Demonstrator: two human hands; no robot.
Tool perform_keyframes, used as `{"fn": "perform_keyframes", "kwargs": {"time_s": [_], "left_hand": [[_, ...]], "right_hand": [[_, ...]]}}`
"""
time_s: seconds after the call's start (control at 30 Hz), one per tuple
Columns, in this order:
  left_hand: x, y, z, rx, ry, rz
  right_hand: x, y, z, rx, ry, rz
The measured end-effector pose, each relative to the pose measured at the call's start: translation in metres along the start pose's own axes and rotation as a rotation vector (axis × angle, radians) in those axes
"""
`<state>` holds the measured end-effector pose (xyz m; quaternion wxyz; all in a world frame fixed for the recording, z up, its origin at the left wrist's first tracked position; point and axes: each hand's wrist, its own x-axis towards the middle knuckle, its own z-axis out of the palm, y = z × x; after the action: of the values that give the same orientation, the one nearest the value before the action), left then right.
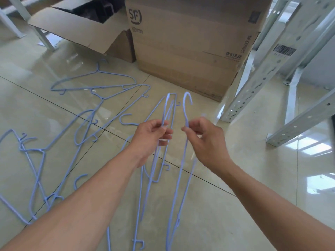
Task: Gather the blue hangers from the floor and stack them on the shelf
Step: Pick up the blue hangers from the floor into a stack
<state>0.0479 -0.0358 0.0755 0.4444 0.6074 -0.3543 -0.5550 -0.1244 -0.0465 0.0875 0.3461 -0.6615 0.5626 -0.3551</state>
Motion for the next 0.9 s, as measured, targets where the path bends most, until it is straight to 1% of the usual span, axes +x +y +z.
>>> {"fn": "perform_keyframes", "kwargs": {"time_s": [0.07,0.17,0.33,0.47,0.53,0.57,0.63,0.67,0.7,0.77,0.8,0.83,0.9], "left_hand": [[-0.003,0.001,0.002,-0.025,-0.066,-0.015],[-0.005,0.003,0.001,0.020,-0.135,0.009],[-0.010,0.005,-0.009,0.051,-0.086,0.019],[-0.013,0.001,-0.015,0.087,-0.060,0.074],[-0.015,-0.002,-0.017,0.059,-0.039,0.103],[-0.016,-0.004,-0.020,-0.001,-0.013,0.088],[-0.015,-0.006,-0.028,-0.156,0.042,-0.020],[-0.015,-0.007,-0.033,-0.195,0.039,-0.077],[-0.015,-0.007,-0.039,-0.183,0.009,-0.112],[-0.015,-0.006,-0.048,-0.139,-0.032,-0.117],[-0.013,-0.006,-0.055,-0.152,-0.011,-0.106],[-0.012,-0.005,-0.063,-0.176,0.026,-0.097],[-0.008,-0.005,-0.084,-0.230,0.105,-0.094]], "right_hand": [[0.008,-0.014,0.014,0.095,-0.029,-0.018],[0.013,-0.020,0.035,0.243,-0.093,0.005],[0.014,-0.014,0.055,0.358,-0.137,0.041],[0.014,-0.018,0.065,0.414,-0.139,0.053],[0.016,-0.023,0.068,0.491,-0.138,0.088],[0.019,-0.025,0.069,0.526,-0.139,0.098],[0.024,-0.030,0.074,0.546,-0.142,0.081],[0.027,-0.031,0.079,0.540,-0.158,0.070],[0.029,-0.033,0.083,0.534,-0.186,0.065],[0.035,-0.035,0.089,0.540,-0.281,0.066],[0.041,-0.035,0.093,0.564,-0.327,0.068],[0.050,-0.031,0.097,0.589,-0.343,0.071],[0.074,-0.013,0.110,0.569,-0.284,0.085]]}}
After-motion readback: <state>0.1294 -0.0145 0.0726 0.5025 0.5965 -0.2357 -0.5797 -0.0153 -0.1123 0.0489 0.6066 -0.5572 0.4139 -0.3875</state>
